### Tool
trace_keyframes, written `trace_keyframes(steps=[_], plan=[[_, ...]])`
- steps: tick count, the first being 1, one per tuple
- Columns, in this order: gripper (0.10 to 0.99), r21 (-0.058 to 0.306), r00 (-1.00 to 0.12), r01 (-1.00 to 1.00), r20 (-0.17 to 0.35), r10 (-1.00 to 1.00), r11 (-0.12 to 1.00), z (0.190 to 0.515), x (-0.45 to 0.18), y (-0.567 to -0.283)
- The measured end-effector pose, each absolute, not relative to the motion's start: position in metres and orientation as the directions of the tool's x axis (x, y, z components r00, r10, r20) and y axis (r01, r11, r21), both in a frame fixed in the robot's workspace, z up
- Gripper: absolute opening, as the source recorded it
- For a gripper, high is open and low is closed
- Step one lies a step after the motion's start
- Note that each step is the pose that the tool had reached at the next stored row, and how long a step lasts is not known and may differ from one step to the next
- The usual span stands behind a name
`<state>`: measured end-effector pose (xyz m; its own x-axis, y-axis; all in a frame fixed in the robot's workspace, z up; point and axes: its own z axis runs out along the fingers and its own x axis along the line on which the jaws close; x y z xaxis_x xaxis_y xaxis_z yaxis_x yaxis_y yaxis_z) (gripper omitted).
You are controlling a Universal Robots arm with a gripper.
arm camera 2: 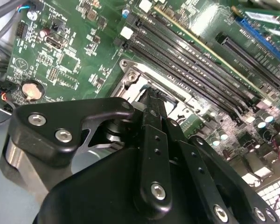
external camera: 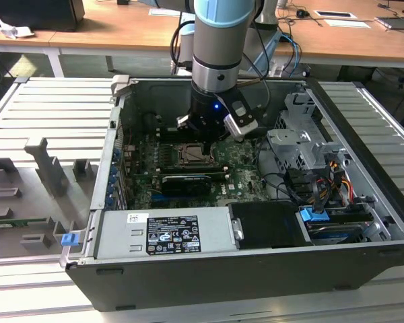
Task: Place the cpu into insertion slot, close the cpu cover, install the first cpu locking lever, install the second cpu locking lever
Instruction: 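Install the second cpu locking lever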
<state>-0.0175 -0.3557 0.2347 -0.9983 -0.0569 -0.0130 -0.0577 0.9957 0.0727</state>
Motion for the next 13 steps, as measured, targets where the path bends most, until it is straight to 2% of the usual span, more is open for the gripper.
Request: trace_keyframes(steps=[7,13], plan=[[0.106,0.073,-0.998,-0.058,-0.013,-0.057,0.996,0.235,-0.018,-0.367],[0.106,0.089,-0.998,-0.058,-0.014,-0.057,0.994,0.235,-0.026,-0.375]])
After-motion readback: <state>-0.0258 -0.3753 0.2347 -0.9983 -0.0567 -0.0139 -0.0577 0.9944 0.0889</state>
